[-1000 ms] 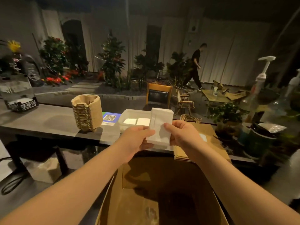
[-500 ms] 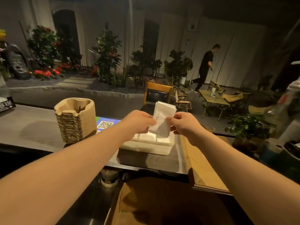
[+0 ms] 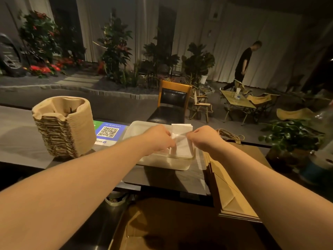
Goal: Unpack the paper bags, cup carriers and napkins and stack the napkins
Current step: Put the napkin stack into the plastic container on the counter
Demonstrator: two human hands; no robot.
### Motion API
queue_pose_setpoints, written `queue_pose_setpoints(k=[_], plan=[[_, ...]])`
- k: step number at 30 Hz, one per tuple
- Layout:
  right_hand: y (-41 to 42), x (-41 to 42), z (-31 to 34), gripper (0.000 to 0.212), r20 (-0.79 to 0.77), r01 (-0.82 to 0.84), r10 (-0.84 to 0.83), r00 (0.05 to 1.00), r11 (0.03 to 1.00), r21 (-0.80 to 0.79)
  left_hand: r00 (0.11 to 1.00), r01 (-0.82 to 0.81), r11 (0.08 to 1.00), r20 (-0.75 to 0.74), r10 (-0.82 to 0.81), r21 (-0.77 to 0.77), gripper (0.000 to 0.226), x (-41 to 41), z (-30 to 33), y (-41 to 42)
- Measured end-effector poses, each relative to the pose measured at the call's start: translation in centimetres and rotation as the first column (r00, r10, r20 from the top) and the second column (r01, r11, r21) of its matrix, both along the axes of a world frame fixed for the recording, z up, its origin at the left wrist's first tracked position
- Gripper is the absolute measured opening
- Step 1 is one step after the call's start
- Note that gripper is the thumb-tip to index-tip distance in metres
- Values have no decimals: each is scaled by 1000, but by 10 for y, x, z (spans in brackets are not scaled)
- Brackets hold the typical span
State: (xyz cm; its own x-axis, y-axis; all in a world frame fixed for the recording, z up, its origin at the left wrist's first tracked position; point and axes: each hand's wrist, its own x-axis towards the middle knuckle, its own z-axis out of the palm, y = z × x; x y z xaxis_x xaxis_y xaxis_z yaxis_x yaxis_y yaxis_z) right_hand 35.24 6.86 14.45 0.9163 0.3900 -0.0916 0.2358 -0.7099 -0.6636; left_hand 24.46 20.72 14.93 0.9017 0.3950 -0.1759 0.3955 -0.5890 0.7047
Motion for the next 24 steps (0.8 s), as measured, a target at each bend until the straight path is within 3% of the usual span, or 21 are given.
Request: queue_pose_setpoints(k=[7,11,17,24], plan=[[-7,-6,-5,18,173,-39,56,983,995,-95,996,26,997,-90,-20,71,29,4,-9,2],[-8,-13,-10,12,250,-54,92,964,986,-157,998,13,977,-70,2,214,29,8,-13,0],[-2,-12,-13,15,434,-147,294,852,929,-341,996,-11,969,-79,31,248,27,8,-17,-3],[6,-10,-16,26,401,-213,405,822,870,-444,993,7,948,-113,30,318,24,9,-15,0]])
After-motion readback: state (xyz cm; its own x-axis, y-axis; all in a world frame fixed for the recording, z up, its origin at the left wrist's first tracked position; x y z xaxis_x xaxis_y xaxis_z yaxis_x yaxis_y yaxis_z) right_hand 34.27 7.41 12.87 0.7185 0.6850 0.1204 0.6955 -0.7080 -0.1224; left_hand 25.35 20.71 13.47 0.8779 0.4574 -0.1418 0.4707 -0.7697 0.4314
